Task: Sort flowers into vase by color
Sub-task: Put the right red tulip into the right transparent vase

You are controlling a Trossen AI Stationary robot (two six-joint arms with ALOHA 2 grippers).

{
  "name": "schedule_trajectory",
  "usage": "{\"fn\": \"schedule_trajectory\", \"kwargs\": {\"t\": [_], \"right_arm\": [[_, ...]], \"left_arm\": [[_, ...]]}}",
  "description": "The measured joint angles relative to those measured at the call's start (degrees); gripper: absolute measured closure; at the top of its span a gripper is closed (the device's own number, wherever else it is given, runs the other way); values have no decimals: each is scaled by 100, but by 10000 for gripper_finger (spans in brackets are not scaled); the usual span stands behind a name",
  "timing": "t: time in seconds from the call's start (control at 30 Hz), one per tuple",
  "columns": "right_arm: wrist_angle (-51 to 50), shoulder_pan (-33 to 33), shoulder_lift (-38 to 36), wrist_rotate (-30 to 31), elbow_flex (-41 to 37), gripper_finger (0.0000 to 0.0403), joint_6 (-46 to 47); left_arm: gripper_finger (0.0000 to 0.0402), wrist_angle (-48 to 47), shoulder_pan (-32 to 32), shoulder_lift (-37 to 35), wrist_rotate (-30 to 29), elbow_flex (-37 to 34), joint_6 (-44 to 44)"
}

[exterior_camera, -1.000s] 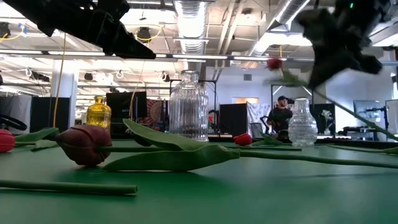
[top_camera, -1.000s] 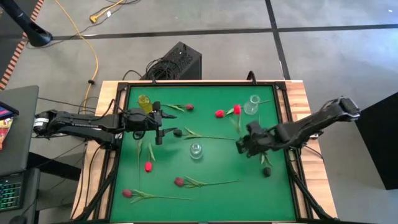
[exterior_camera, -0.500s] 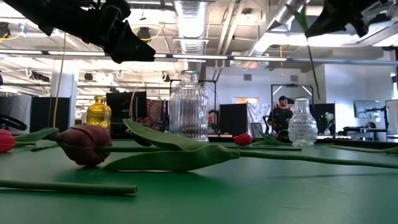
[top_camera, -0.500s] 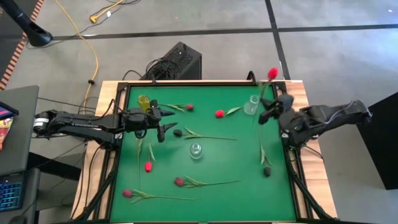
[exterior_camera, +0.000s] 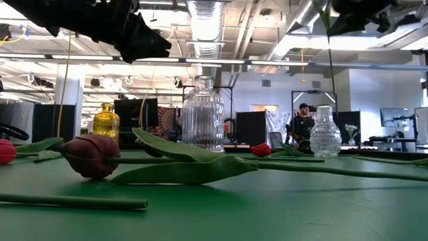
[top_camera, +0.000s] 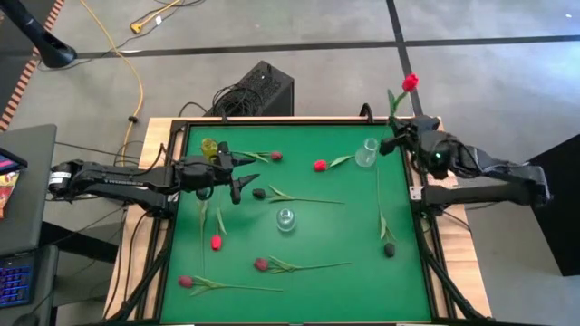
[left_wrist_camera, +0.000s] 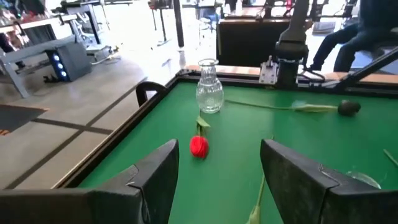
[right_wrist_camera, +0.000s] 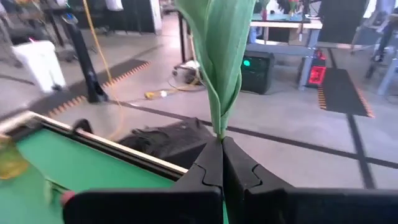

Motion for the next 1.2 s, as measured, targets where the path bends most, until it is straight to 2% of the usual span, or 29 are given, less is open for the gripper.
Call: {"fn": "schedule_trajectory", "kwargs": {"t": [0.1, 0.27, 0.43, 0.83, 1.2], "right_arm": [[125, -552, 69, -414, -32, 383, -40], [997, -1263, 73, -1385, -380, 383, -417], [1119, -1655, 54, -1771, -522, 383, -465], [1359, -1799, 66, -1822, -1276, 380, -240], [1046, -1788, 100, -1837, -1281, 323, -139]], "left_arm": [[186, 40, 0, 0, 1, 0, -1], [186, 38, 0, 0, 1, 0, -74], [186, 27, 0, 0, 3, 0, -120], [186, -61, 0, 0, 7, 0, -326], [186, -362, 0, 0, 51, 0, -728]]}}
